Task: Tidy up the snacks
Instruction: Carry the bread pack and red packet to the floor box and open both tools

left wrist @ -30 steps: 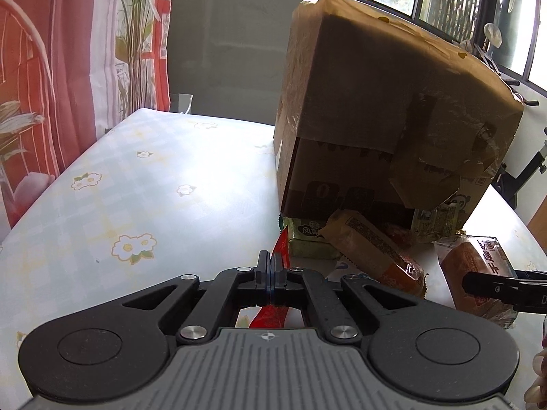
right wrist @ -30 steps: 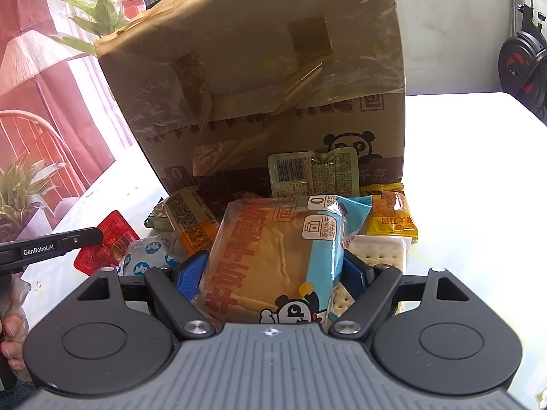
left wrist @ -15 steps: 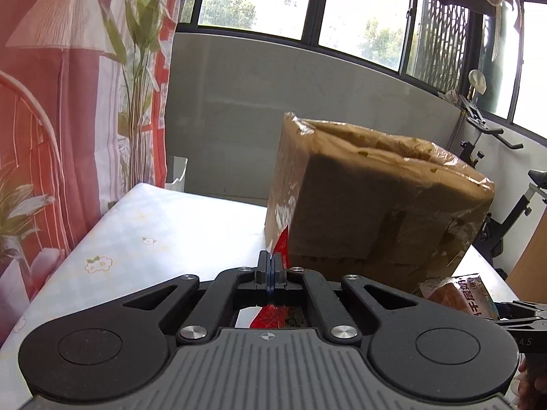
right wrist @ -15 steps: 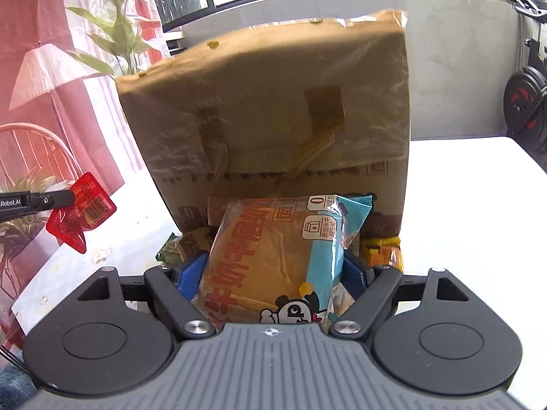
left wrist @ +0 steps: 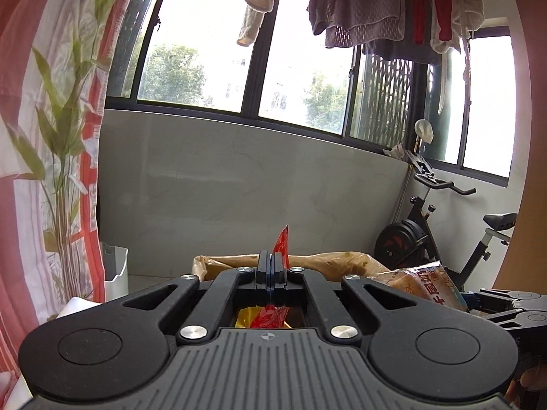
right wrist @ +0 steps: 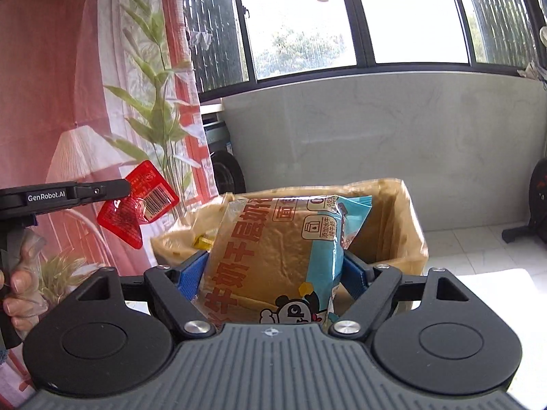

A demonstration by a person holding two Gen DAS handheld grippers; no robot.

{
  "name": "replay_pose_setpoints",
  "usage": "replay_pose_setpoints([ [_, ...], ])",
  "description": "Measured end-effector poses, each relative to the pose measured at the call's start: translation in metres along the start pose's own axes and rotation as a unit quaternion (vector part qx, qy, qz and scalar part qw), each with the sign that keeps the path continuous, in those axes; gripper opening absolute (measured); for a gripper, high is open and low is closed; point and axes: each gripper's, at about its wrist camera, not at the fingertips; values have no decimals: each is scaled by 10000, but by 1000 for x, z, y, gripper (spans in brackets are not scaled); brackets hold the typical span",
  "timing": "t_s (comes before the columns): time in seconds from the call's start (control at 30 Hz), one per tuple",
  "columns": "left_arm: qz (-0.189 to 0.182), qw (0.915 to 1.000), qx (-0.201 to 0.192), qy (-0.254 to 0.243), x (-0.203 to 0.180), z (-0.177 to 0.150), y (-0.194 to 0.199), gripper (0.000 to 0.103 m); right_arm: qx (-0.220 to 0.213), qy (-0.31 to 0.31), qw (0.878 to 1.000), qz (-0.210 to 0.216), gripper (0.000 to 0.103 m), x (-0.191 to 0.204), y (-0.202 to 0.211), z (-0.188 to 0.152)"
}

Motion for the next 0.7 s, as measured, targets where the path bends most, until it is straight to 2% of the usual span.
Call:
replay_pose_setpoints([
  [0.13, 56, 9996, 252, 68, -15, 0, -50, 1, 104, 307, 9992, -223, 81, -15, -48, 25],
  [0.3, 170, 9980, 603, 7, -28, -11, -108, 2, 497, 247, 9966, -611, 81, -29, -107, 24],
  [0.37, 150, 9968, 787, 3, -29, -12, -121, 9, 609, 159, 9955, -712, 82, -33, -121, 20],
  [0.4, 142, 9963, 846, 16, -28, -13, -124, 22, 631, 198, 9950, -751, 82, -32, -125, 18],
  [0.43, 140, 9962, 859, 34, -23, -14, -124, 40, 589, 267, 9949, -772, 82, -32, -126, 18],
  [0.5, 161, 9970, 764, -8, -17, -16, -117, 50, 552, 313, 9955, -702, 86, -30, -123, 17],
  [0.7, 194, 9947, 1007, 1, 5, -18, -91, 51, 409, 237, 9979, -432, 86, -31, -92, 20],
])
Point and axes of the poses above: each gripper's, at about its wrist camera, not at the fingertips, and y roughly against the way its jaws point, x to its left, z to its top, and after that the axes turned 7 degrees about -x, right-handed
